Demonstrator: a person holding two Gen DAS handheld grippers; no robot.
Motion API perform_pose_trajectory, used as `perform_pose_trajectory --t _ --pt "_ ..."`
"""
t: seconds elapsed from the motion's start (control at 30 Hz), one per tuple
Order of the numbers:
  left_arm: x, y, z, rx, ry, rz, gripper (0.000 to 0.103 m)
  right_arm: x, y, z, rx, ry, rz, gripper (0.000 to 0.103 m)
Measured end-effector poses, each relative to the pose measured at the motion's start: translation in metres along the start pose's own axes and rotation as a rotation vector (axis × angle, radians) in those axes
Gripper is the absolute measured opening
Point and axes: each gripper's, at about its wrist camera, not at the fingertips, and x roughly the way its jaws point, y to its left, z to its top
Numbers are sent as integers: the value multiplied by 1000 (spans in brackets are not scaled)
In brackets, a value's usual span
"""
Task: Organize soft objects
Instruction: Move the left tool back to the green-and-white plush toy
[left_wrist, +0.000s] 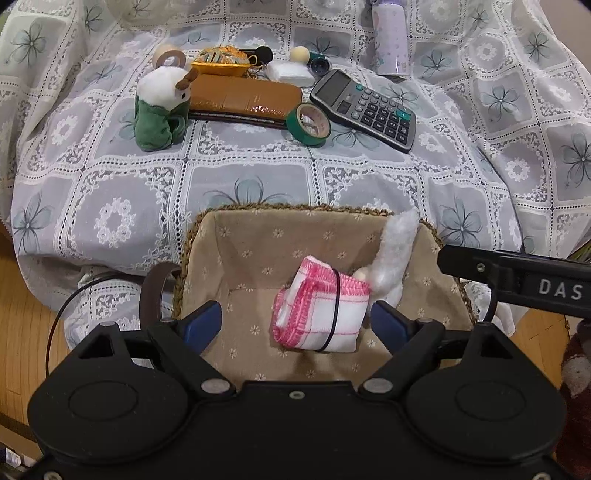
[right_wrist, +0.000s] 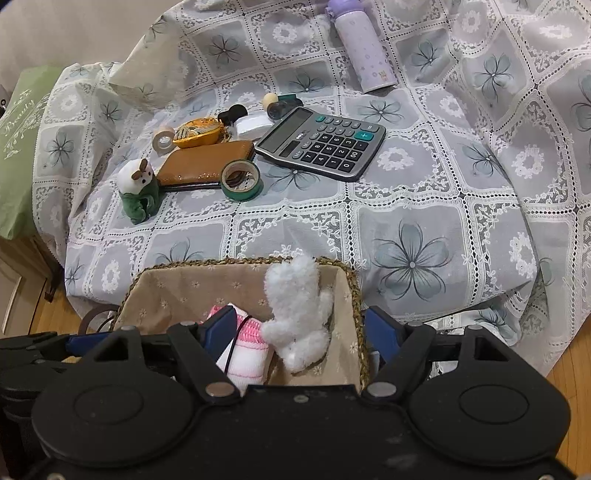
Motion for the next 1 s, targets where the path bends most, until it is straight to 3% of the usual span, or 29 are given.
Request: perform_pose_trajectory --t 0.43,1.0 --pt "-6 17 33 -25 -70 16 85 20 -3 26 26 5 -17 78" --pt "6 60 86 -87 -164 117 86 54 2 82 18 -29 -23 79"
